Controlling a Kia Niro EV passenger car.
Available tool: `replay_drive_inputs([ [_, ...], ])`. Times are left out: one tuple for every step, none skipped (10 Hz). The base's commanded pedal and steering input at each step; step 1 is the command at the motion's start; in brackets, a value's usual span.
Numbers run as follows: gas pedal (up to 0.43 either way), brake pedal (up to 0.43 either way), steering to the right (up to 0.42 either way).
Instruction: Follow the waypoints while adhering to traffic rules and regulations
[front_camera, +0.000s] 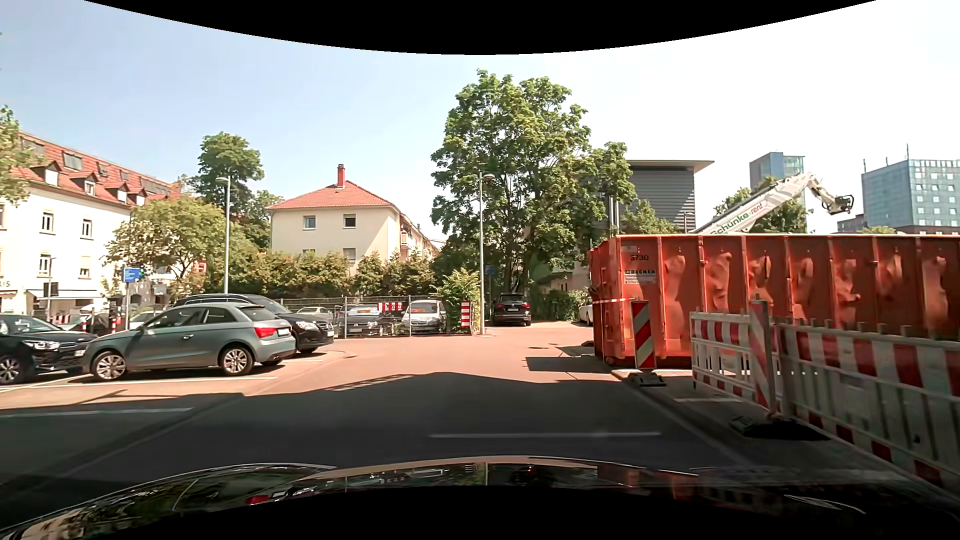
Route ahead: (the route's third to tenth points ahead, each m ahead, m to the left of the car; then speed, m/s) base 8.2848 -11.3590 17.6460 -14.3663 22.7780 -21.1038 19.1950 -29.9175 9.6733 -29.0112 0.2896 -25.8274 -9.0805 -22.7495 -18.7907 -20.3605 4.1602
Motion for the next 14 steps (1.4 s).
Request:
replay_drive_inputs([
  [0.0, 0.006, -0.005],
  [0.0, 0.024, -0.005],
  [0.0, 0.043, -0.005],
  [0.0, 0.055, -0.005],
  [0.0, 0.061, -0.005],
  [0.0, 0.067, -0.005],
  [0.0, 0.085, -0.005],
  [0.0, 0.091, -0.005],
  [0.0, 0.091, -0.005],
  [0.0, 0.091, -0.005],
  [0.0, 0.098, -0.005],
  [0.0, 0.098, -0.005],
  [0.0, 0.098, -0.005],
  [0.0, 0.098, -0.005],
])
